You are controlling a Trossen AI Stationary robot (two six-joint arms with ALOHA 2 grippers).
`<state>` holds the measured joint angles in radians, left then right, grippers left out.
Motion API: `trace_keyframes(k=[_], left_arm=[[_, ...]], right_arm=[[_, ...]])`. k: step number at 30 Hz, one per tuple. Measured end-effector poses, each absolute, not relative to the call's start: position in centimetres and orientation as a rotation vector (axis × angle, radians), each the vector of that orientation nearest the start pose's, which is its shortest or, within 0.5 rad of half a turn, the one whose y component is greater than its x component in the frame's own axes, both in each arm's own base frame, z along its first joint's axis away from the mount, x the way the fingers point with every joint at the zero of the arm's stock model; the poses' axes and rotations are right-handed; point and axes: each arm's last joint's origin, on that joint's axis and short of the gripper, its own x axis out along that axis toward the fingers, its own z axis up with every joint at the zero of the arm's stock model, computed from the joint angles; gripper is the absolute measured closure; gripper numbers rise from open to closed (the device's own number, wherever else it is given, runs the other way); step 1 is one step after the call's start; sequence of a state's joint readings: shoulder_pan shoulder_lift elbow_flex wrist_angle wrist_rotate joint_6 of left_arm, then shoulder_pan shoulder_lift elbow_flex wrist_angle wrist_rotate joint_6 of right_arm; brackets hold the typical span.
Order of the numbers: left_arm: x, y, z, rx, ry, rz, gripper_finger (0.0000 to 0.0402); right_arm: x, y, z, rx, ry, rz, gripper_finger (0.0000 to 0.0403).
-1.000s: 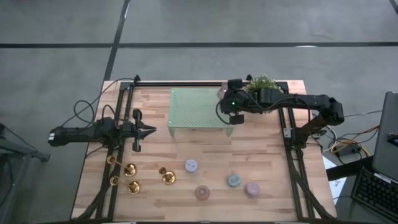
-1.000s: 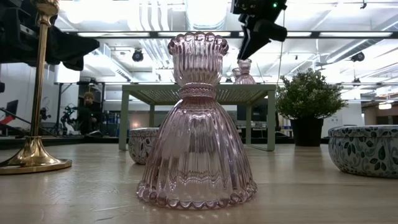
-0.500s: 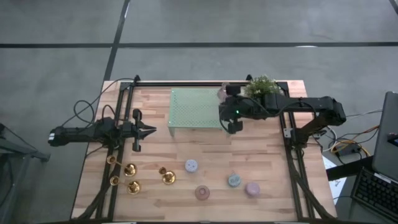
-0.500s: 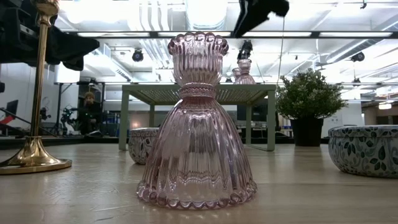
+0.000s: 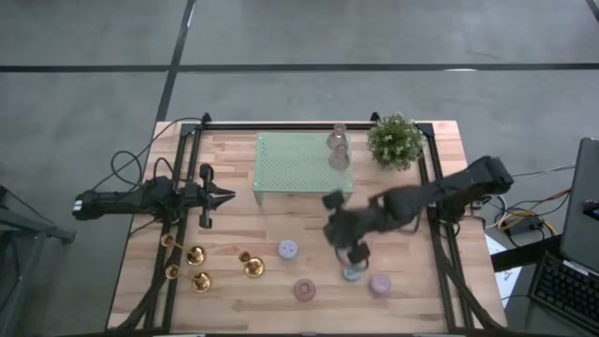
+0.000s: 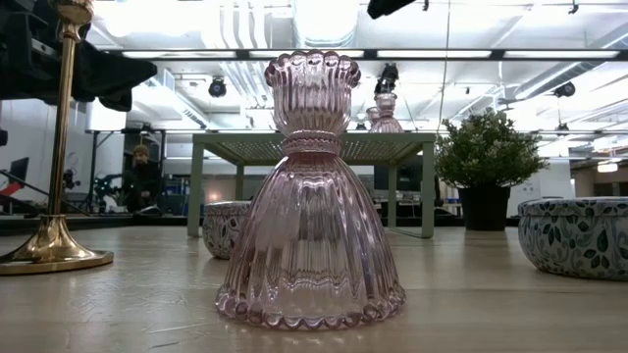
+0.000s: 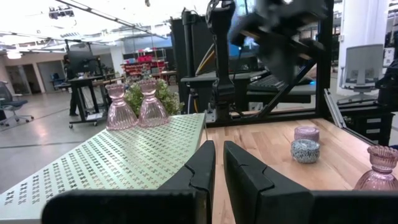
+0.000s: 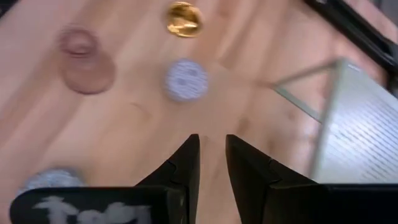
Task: Pick & Place candle stick holders
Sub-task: Put the pink candle holder on the shelf aligned with the other pink candle holders
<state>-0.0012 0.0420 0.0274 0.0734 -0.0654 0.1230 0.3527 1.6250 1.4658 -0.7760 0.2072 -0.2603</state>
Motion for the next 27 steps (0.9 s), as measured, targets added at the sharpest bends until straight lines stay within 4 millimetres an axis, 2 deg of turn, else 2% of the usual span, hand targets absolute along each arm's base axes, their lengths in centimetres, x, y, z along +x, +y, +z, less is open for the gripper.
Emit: trace_keyframes(k=[7, 14, 21, 27], left_arm=[[9.9, 0.2, 17.7, 0.121, -0.055, 0.067, 0.0364], [9.9, 0.2, 17.7, 0.121, -0.054, 0.068, 0.0364], [9.9, 0.2, 17.6, 0.121, -0.052, 0.068, 0.0364], [9.9, 0.2, 17.6, 0.121, -0.049, 0.067, 0.0364]], right_arm=[[33.7, 16.8, 27.3, -0.566, 0.858, 0.371, 0.0309], [34.6, 20.7, 24.5, -0.627, 0.781, 0.448, 0.0268], [36.1, 22.0, 21.6, -0.682, 0.794, 0.454, 0.0233], [37.2, 22.8, 20.5, -0.712, 0.815, 0.465, 0.0234]])
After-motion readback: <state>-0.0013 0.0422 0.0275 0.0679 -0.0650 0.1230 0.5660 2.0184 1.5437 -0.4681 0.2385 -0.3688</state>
